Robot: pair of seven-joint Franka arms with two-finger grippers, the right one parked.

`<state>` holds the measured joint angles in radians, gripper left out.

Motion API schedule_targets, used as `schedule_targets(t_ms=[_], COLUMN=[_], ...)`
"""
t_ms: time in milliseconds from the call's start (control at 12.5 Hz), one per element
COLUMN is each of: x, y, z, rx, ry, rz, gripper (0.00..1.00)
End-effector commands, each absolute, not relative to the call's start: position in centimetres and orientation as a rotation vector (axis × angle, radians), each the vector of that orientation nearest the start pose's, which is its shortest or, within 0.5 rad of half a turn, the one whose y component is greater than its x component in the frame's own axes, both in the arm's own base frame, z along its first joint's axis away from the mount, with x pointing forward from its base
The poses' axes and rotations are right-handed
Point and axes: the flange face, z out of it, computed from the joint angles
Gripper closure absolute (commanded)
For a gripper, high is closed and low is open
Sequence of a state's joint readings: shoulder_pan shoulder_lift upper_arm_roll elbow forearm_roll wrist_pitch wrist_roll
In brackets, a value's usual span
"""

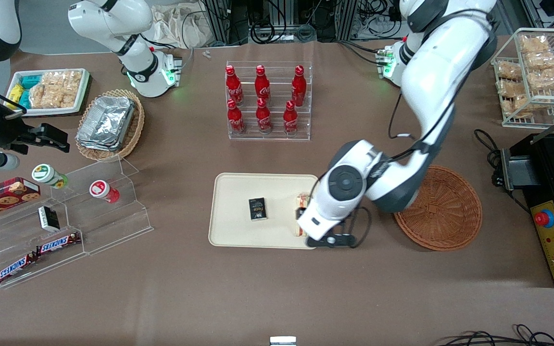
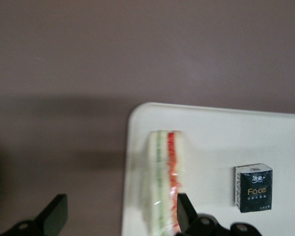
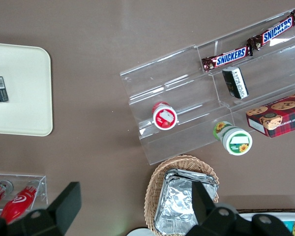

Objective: Place sandwich from basket to tray

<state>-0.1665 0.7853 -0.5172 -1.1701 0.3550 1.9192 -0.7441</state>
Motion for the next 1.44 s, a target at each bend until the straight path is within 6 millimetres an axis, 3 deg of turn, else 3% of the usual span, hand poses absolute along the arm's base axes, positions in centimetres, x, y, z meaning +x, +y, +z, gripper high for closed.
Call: schedule_targets(t_ms=[0, 80, 240, 400, 560, 800, 960, 1200, 1360], x=[66.4, 65.7, 65.5, 64.3, 63.8, 62.0, 60.3, 57.7, 55.6], y=[-26.3, -24.0, -15.0, -9.3, -5.8, -1.6, -1.9, -0.2, 0.5], z=[44.6, 47.4, 51.6, 55.1, 54.8, 54.3, 54.4, 54.7, 53.8], rx=[-3.134, -3.137, -3.119, -3.188, -3.177, -3.162, -3.140, -3.149, -3.135], ry=[-0.277, -0.272, -0.370, -0.314, -0.293, -0.218, -0.198, -0.109, -0.040], rz=[-0.056, -0.089, -0.075, -0.012, 0.001, 0.017, 0.029, 0.022, -0.023], gripper=[0.00, 0.00, 0.00, 0.00, 0.00, 0.00, 0.00, 0.00, 0.00])
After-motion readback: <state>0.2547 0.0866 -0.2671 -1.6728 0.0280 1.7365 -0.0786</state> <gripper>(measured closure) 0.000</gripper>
